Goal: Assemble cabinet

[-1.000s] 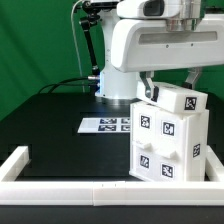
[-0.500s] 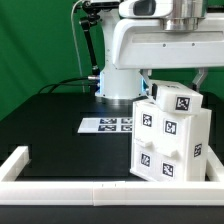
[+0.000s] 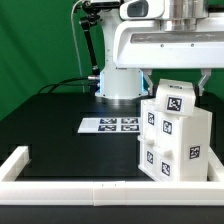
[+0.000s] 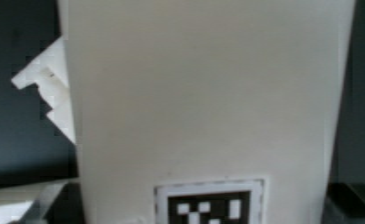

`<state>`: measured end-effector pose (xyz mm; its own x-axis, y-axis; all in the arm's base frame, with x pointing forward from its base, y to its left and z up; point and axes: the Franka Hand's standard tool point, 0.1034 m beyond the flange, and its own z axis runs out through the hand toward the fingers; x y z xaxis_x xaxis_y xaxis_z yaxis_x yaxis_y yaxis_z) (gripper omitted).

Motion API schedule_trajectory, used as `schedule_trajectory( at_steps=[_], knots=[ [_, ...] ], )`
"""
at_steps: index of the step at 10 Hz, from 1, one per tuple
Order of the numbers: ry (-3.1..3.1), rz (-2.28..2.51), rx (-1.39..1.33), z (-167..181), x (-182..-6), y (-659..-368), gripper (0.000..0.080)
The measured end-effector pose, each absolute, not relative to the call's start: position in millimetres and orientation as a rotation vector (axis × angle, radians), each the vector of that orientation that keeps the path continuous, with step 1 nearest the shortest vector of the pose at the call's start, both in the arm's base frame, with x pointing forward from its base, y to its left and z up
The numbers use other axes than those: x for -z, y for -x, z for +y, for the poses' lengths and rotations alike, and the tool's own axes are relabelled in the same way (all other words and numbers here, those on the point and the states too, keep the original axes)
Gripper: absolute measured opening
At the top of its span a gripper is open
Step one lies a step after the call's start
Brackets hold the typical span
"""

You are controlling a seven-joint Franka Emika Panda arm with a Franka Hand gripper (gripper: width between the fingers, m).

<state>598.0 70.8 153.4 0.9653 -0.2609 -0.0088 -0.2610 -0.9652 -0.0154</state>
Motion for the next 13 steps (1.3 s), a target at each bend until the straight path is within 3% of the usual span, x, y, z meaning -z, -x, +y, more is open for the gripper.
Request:
schedule_trajectory(
  at_steps=[13],
  knots=[
    [2.404,1.874,-0.015,103.1,-153.5,-600.6,0.0556]
  ],
)
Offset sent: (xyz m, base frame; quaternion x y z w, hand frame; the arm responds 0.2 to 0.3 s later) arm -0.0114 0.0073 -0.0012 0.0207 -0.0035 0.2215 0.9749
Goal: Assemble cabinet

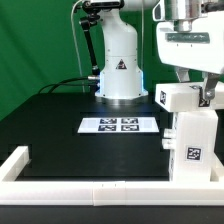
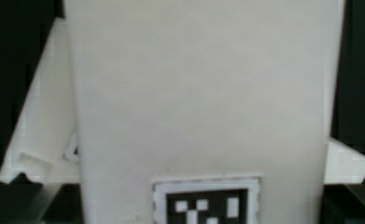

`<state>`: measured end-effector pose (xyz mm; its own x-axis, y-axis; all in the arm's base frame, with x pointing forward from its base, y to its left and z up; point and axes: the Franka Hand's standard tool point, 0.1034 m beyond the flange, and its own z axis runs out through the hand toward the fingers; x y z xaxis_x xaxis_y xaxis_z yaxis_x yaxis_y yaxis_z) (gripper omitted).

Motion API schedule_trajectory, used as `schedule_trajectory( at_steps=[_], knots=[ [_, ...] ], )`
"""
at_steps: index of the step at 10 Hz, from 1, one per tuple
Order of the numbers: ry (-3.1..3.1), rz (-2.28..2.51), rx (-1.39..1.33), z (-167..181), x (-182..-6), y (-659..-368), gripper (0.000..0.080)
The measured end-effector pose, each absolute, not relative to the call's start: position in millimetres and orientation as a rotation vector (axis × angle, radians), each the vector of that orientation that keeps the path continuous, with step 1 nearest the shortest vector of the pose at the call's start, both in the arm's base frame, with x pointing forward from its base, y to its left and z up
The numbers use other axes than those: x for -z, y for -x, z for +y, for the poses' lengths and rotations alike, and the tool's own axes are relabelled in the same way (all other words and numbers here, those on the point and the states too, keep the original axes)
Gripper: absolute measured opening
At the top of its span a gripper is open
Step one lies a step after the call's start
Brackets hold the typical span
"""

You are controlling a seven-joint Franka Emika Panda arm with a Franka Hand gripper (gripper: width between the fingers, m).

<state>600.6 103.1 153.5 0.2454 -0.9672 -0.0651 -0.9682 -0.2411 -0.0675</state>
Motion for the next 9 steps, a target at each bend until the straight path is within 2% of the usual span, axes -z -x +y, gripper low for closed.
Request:
schedule_trajectory(
  at_steps=[5,6,7,9],
  knots=[
    [2.120,2.158,-0.052,108.6,-154.2,-602.4,0.0556],
    [2.116,2.156,-0.059,110.0,-154.4,-602.2,0.0725],
    [2.126,2.107,-0.056,107.7,-158.7,-605.6,0.0776],
    [2.099,2.076,-0.064,106.1,-174.9,-606.7,0.0795]
  ],
)
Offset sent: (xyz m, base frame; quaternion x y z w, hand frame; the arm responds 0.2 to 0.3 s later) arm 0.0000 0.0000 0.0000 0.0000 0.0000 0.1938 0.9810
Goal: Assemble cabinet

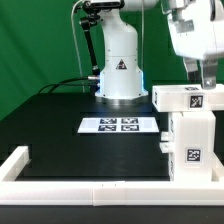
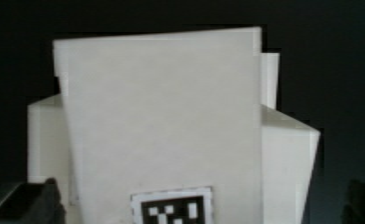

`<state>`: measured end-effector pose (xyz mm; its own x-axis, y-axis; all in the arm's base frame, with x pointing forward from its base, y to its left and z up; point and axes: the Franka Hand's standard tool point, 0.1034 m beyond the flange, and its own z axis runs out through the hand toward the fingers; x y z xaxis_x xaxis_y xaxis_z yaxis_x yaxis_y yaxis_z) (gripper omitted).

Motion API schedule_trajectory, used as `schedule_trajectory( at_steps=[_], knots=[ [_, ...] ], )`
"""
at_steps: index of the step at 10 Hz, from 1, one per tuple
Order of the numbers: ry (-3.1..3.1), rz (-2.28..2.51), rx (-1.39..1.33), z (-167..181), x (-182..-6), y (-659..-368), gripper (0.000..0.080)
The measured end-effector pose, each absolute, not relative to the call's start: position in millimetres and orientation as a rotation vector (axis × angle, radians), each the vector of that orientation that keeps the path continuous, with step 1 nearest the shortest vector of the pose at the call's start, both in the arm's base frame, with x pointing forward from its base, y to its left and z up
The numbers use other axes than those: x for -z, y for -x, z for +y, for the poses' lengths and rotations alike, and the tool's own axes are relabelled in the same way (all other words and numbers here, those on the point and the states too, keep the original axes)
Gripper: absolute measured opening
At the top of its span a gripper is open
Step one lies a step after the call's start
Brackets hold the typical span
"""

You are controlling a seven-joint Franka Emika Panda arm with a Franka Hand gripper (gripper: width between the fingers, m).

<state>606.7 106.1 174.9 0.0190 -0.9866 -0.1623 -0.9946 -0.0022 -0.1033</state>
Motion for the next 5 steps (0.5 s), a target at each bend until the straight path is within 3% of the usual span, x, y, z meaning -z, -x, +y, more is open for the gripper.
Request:
schedule_trajectory(
  at_steps=[2,5],
  knots=[
    [2.077,2.047,-0.082,106.9,-188.7,-608.3,0.0798],
    [2.161,1.969,-0.071,108.2,-185.8,-607.7,0.0797]
  ],
)
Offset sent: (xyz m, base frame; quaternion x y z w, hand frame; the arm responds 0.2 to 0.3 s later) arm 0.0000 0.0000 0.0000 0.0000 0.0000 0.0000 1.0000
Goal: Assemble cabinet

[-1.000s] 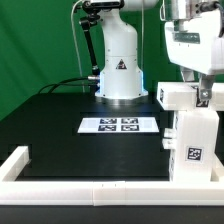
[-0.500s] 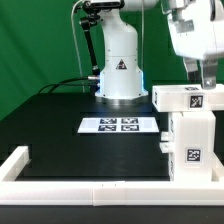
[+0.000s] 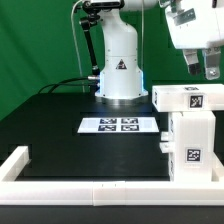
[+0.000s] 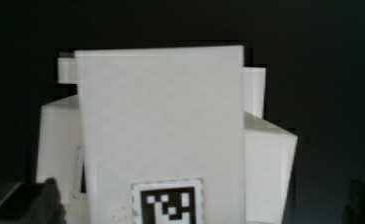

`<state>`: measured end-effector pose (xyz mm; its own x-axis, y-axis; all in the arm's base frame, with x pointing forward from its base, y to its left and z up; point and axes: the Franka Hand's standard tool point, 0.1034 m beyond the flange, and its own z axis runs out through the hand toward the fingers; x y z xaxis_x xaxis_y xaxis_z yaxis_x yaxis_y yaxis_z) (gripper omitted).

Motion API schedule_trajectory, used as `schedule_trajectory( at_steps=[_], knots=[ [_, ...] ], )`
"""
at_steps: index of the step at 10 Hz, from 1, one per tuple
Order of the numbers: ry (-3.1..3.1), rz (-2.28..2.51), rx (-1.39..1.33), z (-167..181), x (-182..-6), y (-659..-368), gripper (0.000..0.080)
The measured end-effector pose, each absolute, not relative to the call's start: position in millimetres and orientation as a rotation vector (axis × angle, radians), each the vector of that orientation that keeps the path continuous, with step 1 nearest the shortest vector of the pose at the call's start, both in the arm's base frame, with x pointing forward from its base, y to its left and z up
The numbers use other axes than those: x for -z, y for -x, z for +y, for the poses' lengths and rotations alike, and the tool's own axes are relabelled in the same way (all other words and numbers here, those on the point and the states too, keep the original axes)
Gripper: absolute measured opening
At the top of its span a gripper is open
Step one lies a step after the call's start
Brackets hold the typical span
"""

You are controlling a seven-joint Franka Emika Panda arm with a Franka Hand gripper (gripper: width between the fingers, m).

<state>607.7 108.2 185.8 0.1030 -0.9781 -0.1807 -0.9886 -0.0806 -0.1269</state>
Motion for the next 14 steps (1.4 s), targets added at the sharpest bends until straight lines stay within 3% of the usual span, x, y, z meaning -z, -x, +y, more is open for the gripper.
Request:
schedule_trajectory(
  at_steps=[4,7,12,14],
  knots=[
    [2.668,1.255,-0.031,114.4,-194.7,-619.2,0.0797],
    [2.791,0.946,0.003,113.7,-193.7,-619.1,0.0797],
    [3.005,-0.280,0.179,104.1,-192.2,-626.3,0.0797],
    [2.997,-0.417,0.180,101.2,-190.4,-625.9,0.0797]
  ],
)
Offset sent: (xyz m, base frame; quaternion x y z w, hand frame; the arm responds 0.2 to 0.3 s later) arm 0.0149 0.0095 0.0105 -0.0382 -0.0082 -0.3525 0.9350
